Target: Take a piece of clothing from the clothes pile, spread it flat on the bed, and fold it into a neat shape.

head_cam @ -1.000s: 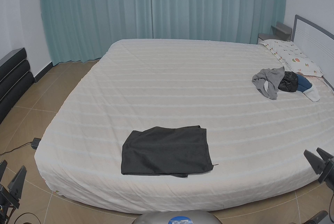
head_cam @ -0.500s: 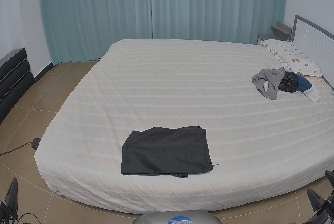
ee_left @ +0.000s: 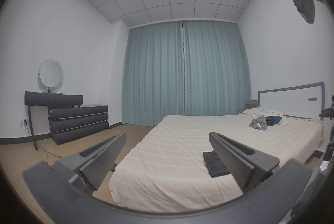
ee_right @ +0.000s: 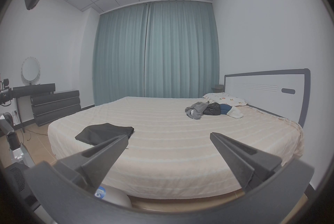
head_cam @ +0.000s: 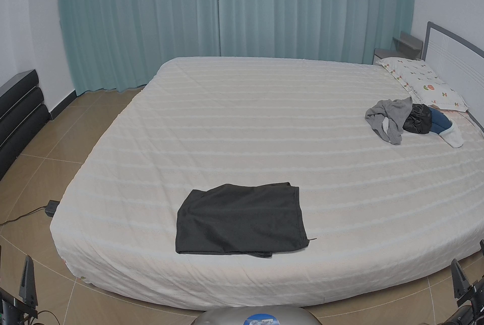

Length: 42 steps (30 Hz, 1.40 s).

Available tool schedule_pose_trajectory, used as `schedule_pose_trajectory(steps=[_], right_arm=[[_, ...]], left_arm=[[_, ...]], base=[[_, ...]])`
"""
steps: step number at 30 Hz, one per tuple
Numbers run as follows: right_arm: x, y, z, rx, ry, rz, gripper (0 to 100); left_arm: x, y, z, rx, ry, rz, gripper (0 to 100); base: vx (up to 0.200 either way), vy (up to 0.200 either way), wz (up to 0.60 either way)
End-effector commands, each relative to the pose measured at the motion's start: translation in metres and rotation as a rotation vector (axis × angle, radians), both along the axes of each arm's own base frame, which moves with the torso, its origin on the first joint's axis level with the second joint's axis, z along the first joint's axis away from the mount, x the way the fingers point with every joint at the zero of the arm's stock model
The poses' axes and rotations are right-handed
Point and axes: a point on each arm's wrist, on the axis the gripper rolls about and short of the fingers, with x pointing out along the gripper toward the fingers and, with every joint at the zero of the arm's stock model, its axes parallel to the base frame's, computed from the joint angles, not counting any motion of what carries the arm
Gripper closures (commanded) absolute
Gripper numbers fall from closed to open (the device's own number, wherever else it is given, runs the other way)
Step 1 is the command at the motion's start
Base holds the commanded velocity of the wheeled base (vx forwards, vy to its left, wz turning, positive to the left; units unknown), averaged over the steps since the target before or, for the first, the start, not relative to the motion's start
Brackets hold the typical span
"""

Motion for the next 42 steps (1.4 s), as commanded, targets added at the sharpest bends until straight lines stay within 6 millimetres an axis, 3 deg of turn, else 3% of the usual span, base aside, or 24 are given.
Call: schedule_pose_trajectory(steps=[1,8,12,14,18,33,42], right_arm=[[0.001,0.0,-0.003,-0.001,0.0,-0.011,0],[0.001,0.0,-0.002,-0.01,-0.018,-0.002,0],[0.0,0.003,0.012,-0.091,-0.155,0.137,0],[0.0,0.004,0.007,-0.099,-0.111,0.175,0],[0.001,0.003,-0.006,-0.068,0.025,0.127,0],[-0.007,0.002,-0.007,-0.106,-0.041,-0.103,0],[-0.009,0.007,-0.008,0.011,-0.04,0.084,0]], left_arm=[[0.006,-0.001,-0.023,0.034,0.085,-0.036,0],[0.006,-0.002,-0.024,0.096,0.096,-0.064,0],[0.006,-0.002,-0.024,0.1,0.099,-0.085,0],[0.006,-0.002,-0.024,0.097,0.098,-0.086,0],[0.006,-0.002,-0.024,0.09,0.098,-0.078,0],[0.006,-0.004,-0.03,0.057,0.157,-0.177,0],[0.006,-0.004,-0.031,0.044,0.156,-0.166,0]], base=[[0.0,0.0,0.0],[0.0,0.0,0.0],[0.0,0.0,0.0],[0.0,0.0,0.0],[0.0,0.0,0.0],[0.0,0.0,0.0],[0.0,0.0,0.0]])
